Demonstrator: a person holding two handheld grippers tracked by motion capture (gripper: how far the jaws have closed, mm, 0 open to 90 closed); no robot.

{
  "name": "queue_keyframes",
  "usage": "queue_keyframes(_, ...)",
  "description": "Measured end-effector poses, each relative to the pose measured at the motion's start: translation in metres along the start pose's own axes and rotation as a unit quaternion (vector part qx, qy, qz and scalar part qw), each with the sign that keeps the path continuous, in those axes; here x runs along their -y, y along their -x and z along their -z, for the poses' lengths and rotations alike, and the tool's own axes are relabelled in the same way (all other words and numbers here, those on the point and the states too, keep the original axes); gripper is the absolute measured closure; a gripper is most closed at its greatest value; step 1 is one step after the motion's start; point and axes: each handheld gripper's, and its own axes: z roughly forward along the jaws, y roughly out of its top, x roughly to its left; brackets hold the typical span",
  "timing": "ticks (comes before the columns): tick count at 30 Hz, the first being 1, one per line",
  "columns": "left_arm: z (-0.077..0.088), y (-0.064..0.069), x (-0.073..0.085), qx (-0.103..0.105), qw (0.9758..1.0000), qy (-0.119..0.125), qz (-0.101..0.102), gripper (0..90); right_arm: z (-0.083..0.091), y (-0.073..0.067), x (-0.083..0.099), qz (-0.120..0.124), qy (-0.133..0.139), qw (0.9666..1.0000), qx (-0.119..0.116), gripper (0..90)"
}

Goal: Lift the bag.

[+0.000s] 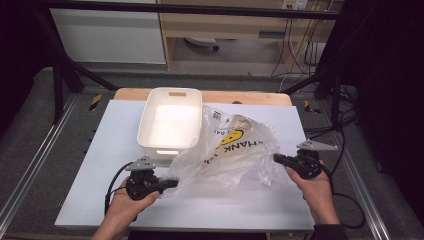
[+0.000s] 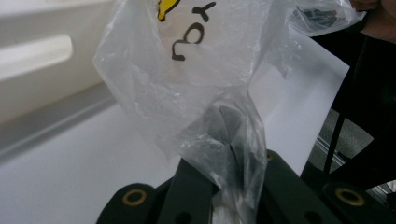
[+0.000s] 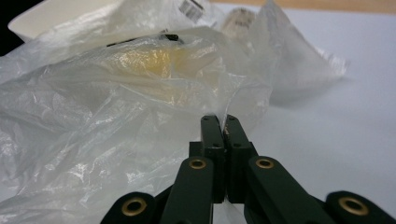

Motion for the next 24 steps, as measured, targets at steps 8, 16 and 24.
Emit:
queue_keyframes(8,-0.016,0.001,0.022,-0.022,0.9993,-0.027,-0.015,90.0,-0.009,-0.001,0.032,0.004,-0.055,0.9983,0.017,90.0)
queue_keyframes(16,-0.026,0.003,0.033,-0.044,0.9965,-0.060,-0.039,89.9,-0.011,-0.006,0.055,0.016,-0.100,0.9946,0.022,90.0)
queue_keyframes(24,-0.020,-0.001,0.032,-0.087,0.9955,-0.029,-0.026,54.6,-0.011,-0.007,0.056,0.024,-0.087,0.9959,0.010,80.0)
